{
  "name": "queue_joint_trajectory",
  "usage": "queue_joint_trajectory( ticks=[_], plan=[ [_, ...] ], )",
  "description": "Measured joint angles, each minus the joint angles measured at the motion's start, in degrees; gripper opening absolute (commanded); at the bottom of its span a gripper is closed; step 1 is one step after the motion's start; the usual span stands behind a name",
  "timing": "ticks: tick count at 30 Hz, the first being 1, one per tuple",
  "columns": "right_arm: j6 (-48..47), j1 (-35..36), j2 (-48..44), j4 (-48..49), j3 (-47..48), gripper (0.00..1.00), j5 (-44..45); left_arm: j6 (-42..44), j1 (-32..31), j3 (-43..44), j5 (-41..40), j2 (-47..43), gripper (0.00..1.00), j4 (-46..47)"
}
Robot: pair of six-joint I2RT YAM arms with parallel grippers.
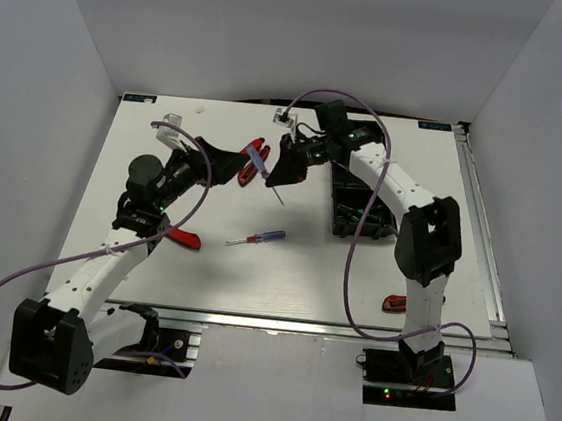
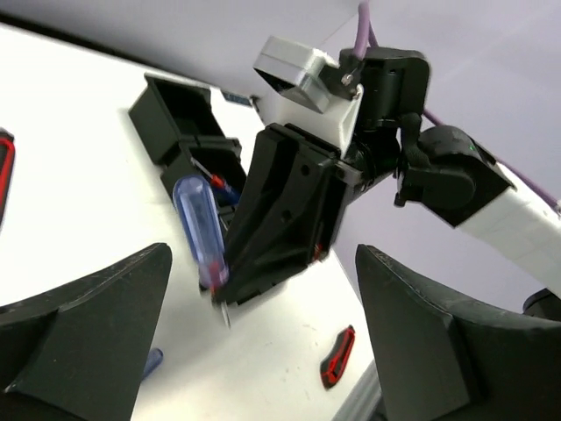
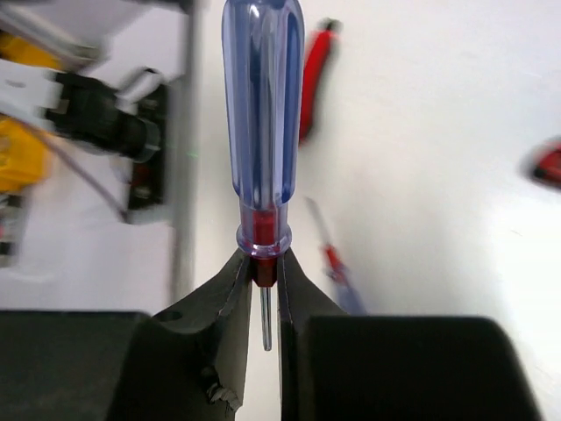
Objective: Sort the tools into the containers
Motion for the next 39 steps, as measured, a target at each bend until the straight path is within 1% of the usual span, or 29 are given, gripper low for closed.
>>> queue_joint_trajectory(
  ticks=[6, 8, 11, 15, 18, 23, 26, 31, 37, 39],
  plan=[
    [-23.17, -7.39, -0.26, -16.09, 6.84, 0.00, 10.49, 2.36, 0.04, -0.44, -1.44, -4.31, 0.98, -0.09],
    [-29.81, -10.21, -0.33, -19.43, 9.03, 0.00, 13.90, 2.91, 0.13, -0.46, -1.27, -4.92, 0.98, -0.90],
    [-37.94, -14.43, -1.27, -21.05, 9.55, 0.00, 20.65, 3.67, 0.28, -0.46, -0.70, -4.76, 0.98, -3.26],
    [-44.89, -18.47, -2.34, -19.67, 7.93, 0.00, 27.56, 4.72, 0.31, -0.24, 0.42, -2.58, 0.98, -8.76],
    [-47.34, -20.17, -2.29, -17.18, 6.58, 0.00, 31.58, 5.29, 0.33, 0.26, 0.72, -0.02, 0.98, -13.38],
    [-47.74, -21.44, -0.48, -11.82, 6.01, 0.00, 36.15, 6.73, 0.33, 2.12, 0.68, 3.58, 0.98, -21.49],
    [-47.34, -22.01, 1.86, -9.66, 5.95, 0.00, 37.27, 7.56, 0.33, 2.23, 0.63, 3.96, 0.98, -24.74],
    [-46.56, -23.15, 6.01, -8.74, 5.09, 0.00, 38.40, 9.94, 0.33, 2.23, 0.68, 4.02, 0.98, -28.96],
    [-45.79, -23.58, 6.73, -8.11, 2.60, 0.00, 38.97, 13.07, 0.33, 2.34, 0.68, 5.05, 0.98, -32.76],
    [-45.59, -23.58, 6.73, -7.76, 1.81, 0.08, 38.93, 13.81, 0.33, 2.62, 0.68, 5.55, 0.98, -33.59]
  ],
)
